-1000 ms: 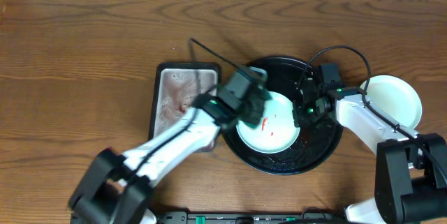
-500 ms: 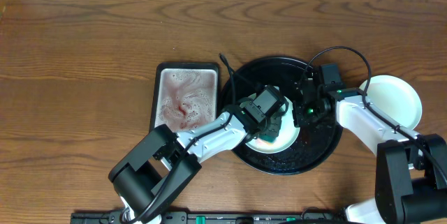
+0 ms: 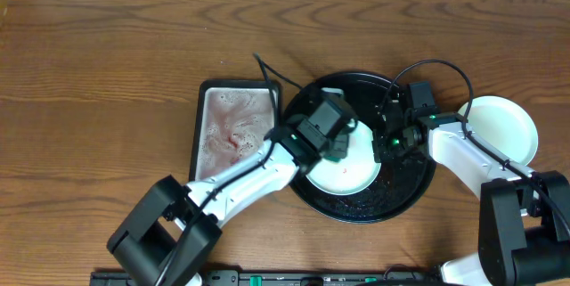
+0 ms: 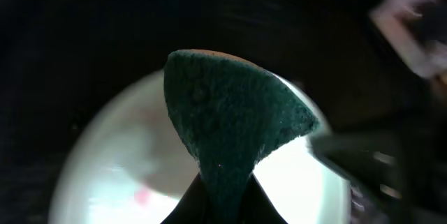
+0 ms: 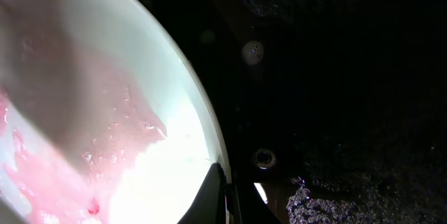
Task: Clean dirty plates on tray and stack at the side
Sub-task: 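Scrub the second pale green plate with the sponge in left gripper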
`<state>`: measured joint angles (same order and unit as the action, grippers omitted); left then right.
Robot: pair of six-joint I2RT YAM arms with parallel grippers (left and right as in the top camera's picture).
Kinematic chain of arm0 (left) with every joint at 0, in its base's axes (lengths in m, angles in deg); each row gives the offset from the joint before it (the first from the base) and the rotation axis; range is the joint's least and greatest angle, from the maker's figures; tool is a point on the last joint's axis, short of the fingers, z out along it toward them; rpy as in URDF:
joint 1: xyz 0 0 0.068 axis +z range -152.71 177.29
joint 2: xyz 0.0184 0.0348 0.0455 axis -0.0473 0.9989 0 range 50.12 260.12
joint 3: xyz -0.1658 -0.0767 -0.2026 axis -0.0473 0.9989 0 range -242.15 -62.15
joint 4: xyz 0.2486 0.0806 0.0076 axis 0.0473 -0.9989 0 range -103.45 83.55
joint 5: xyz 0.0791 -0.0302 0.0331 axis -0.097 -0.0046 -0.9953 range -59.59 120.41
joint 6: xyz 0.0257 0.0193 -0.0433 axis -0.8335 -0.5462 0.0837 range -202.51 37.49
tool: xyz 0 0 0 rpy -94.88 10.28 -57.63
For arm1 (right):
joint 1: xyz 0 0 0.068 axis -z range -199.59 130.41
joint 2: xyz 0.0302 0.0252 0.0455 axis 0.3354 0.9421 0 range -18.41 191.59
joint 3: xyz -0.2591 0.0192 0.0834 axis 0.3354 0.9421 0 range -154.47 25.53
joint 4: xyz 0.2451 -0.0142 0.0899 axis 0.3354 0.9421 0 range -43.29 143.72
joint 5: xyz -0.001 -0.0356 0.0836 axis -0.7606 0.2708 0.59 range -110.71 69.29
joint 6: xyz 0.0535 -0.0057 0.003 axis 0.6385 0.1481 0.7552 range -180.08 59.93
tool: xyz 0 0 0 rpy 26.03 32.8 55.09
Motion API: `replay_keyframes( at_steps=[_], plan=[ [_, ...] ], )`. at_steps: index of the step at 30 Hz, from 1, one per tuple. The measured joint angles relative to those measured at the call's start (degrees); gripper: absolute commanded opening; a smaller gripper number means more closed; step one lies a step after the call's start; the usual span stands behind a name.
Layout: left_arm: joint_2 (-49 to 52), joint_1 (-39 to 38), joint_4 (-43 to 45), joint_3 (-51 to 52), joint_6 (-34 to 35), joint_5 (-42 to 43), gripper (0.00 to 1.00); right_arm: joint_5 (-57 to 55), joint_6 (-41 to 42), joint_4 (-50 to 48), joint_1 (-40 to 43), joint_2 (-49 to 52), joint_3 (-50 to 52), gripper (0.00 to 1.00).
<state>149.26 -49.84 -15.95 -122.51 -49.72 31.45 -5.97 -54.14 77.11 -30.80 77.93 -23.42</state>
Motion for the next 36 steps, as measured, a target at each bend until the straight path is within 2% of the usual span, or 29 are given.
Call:
replay_keyframes(
  at_steps=[5, 11, 14, 19, 25, 30, 36],
  plan=[
    [3.9, -3.4, 3.5, 0.0, 3.9, 1.4, 0.08, 0.0, 0.0, 0.0, 0.0, 0.0, 0.0, 0.01],
    [9.6, -3.9, 4.9, -0.1, 7.5, 1.7, 0.07, 0.0, 0.0, 0.0, 0.0, 0.0, 0.0, 0.01],
    [9.5, -3.8, 2.9, -0.5, 6.8, 0.5, 0.07, 0.0, 0.0, 0.0, 0.0, 0.0, 0.0, 0.01],
    [7.8, -2.8, -3.4, -0.9, 3.6, -6.0, 0.07, 0.1, 0.0, 0.0, 0.0, 0.0, 0.0, 0.01],
    [4.0, 0.5, -4.6, -0.2, 0.2, -10.8, 0.07, 0.1, 0.0, 0.0, 0.0, 0.0, 0.0, 0.01],
    [2.1, -0.3, -2.6, -0.2, 0.8, -7.1, 0.07, 0.1, 0.0, 0.0, 0.0, 0.0, 0.0, 0.01],
    [5.0, -3.0, 2.0, -0.2, 3.7, -2.4, 0.07, 0.1, 0.0, 0.0, 0.0, 0.0, 0.0, 0.01]
  ],
)
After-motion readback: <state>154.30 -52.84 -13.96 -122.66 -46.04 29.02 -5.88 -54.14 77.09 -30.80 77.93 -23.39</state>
